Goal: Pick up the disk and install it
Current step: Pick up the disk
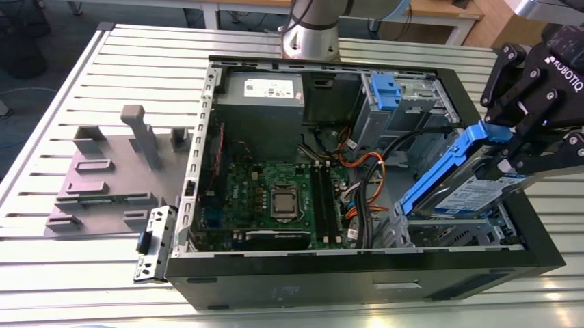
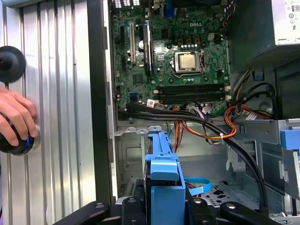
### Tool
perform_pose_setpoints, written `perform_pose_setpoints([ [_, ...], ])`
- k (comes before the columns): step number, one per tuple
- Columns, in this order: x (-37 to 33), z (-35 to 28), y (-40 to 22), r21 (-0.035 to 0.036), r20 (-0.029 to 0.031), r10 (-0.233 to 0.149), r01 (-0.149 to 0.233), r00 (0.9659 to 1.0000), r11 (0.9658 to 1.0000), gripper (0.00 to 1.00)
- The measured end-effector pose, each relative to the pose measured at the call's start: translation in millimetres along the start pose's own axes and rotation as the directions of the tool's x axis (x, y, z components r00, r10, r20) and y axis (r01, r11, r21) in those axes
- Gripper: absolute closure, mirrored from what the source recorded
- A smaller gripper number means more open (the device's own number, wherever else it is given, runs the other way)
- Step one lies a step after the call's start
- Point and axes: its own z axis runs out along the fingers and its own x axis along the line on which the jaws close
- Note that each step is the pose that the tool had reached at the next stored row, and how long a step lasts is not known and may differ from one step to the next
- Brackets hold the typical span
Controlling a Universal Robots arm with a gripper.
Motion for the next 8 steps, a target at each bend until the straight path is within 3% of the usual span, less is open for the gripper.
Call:
perform_pose_setpoints([
  [8,0.1,5.6,-0.3,0.0,0.0,0.0,0.0,1.0,1.0,0.64],
])
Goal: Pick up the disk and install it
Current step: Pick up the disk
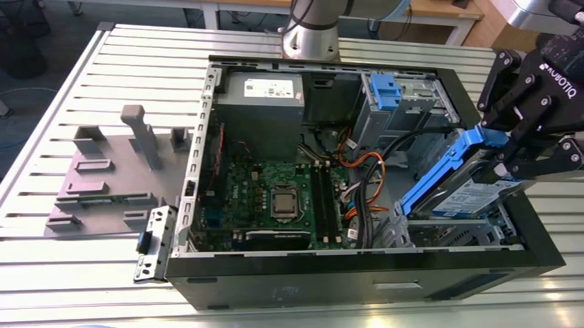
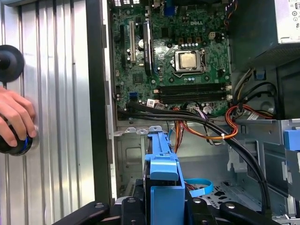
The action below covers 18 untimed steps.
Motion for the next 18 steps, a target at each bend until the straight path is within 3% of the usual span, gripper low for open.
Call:
perform_pose_setpoints([
  [18,0.0,5.6,-0.2,0.0,0.0,0.0,0.0,1.0,1.0,0.64],
])
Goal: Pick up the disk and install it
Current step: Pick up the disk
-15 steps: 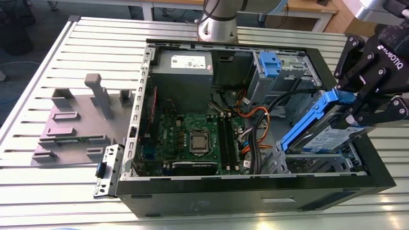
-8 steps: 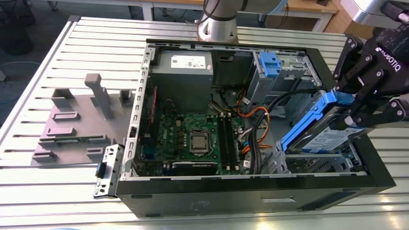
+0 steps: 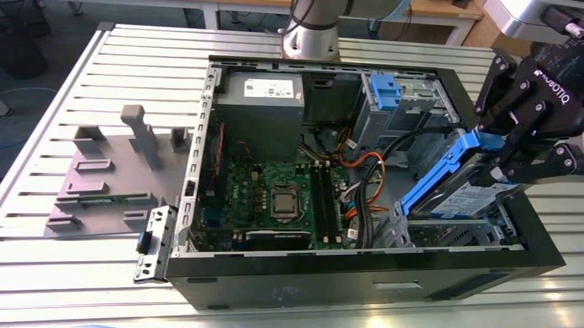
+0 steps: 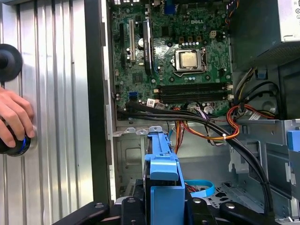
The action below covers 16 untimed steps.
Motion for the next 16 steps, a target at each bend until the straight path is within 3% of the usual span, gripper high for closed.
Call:
perform_pose_setpoints([
  [16,0.0,2.8,-0.1,0.0,0.0001,0.0,0.0,1.0,1.0,0.64],
])
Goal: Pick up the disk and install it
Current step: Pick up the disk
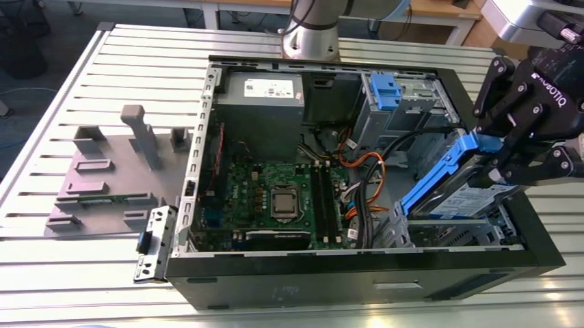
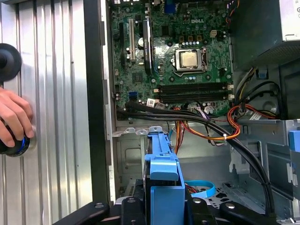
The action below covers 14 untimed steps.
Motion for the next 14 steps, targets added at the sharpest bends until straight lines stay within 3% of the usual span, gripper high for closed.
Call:
perform_pose_setpoints([
  [10,0.0,0.4,0.0,0.0001,-0.0002,0.0,0.0,1.0,1.0,0.64],
  [14,0.0,0.5,-0.1,0.0001,-0.0002,0.0,0.0,1.0,1.0,0.56],
])
